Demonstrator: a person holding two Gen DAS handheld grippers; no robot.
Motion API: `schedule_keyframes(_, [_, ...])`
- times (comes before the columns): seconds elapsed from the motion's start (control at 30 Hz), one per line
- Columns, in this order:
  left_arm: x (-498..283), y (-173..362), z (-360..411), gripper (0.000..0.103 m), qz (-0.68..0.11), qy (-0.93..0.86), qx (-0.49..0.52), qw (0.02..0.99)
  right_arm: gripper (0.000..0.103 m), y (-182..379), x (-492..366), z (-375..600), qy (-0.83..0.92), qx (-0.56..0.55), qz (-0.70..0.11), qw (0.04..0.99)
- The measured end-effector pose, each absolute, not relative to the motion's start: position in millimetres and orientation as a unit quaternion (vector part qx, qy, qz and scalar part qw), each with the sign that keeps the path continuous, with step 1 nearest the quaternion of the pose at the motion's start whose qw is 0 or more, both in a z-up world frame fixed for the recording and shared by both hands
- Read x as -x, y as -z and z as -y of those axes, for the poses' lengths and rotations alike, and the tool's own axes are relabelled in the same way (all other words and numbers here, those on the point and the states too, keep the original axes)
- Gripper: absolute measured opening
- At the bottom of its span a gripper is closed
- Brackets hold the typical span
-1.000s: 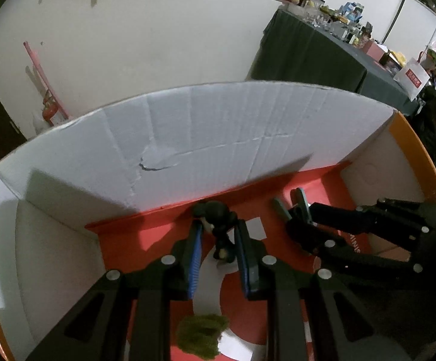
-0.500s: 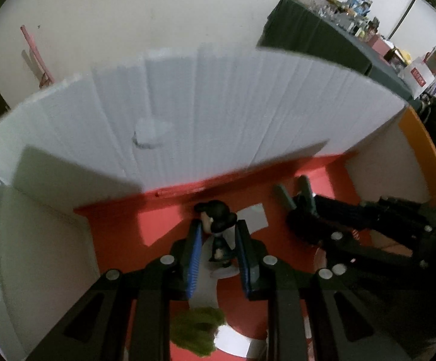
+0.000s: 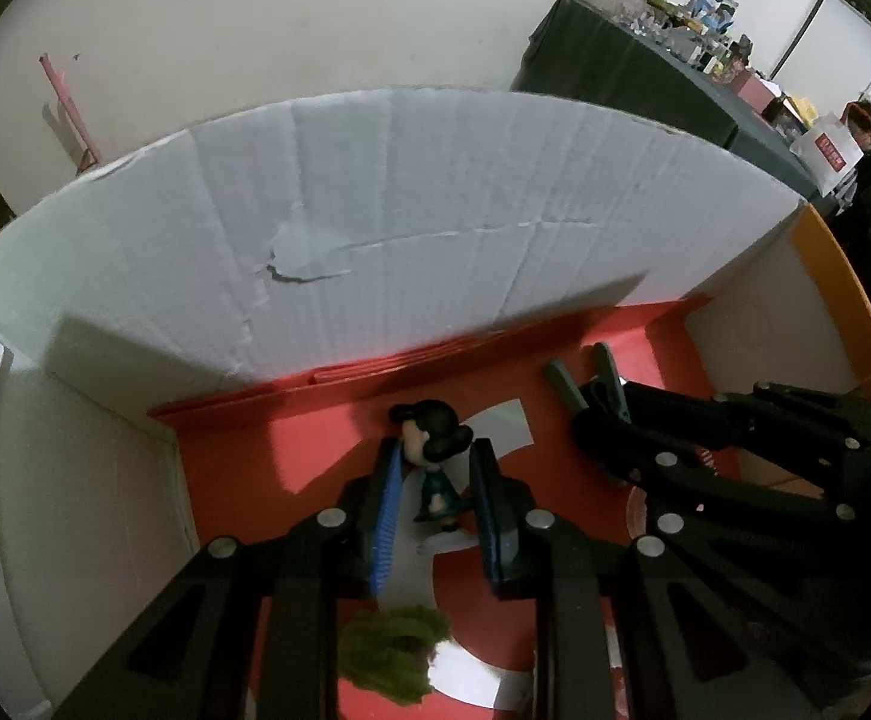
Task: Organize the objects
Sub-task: 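Carry the figurine and teal clip into the red box and lower them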
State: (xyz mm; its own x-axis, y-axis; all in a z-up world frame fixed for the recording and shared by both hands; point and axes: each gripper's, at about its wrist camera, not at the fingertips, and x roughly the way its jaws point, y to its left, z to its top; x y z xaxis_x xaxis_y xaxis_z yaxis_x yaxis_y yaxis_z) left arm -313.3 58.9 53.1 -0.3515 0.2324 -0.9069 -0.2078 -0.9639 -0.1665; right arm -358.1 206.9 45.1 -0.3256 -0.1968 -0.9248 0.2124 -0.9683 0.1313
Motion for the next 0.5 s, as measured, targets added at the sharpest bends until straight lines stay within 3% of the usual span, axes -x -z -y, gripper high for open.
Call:
schedule_keyframes(0.27, [306.9,-56.1,-59.0,0.032,0.014,-0.825,0.549,0.132,0.024,-44.8,349.0,-191.3,0.813,-0.569,-0.011,0.123])
schedule_keyframes(0.5, [300.5,-62.6,-56.5,0.032,0.014,-0.827,0.545,0.137,0.024,-48.4,347.5,-192.7,0.815,-0.567,-0.015,0.115])
